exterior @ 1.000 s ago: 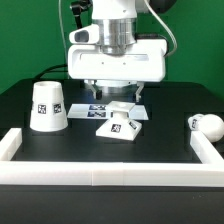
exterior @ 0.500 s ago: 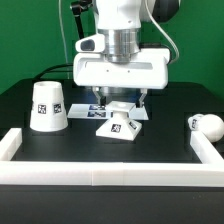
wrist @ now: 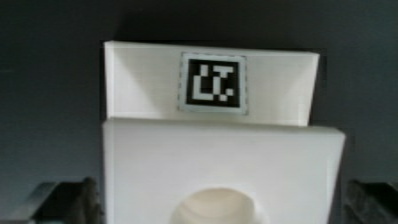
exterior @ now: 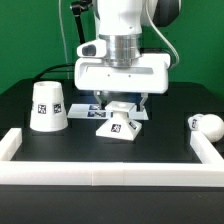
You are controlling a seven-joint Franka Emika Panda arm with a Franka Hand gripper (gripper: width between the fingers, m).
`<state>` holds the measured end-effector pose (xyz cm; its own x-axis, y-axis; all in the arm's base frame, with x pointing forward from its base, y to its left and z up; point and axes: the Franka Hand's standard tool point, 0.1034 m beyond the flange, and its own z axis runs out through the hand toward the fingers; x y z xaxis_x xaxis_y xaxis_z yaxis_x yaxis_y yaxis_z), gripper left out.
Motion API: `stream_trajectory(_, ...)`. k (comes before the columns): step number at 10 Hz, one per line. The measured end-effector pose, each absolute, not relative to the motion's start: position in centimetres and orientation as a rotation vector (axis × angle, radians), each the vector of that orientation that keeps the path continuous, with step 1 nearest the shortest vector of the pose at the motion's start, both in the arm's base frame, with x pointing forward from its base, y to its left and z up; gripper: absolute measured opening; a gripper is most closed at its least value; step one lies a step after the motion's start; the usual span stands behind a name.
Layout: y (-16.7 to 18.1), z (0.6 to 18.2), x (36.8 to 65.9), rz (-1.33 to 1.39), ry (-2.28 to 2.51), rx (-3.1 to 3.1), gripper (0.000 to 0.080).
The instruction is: Assemble lamp
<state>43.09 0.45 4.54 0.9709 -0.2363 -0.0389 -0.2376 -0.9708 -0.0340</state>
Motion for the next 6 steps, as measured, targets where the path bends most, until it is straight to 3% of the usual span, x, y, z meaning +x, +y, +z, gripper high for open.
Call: stream_trajectory(6,0.66,4.49,43.1,0.052,0.345,-3.084,0.0535)
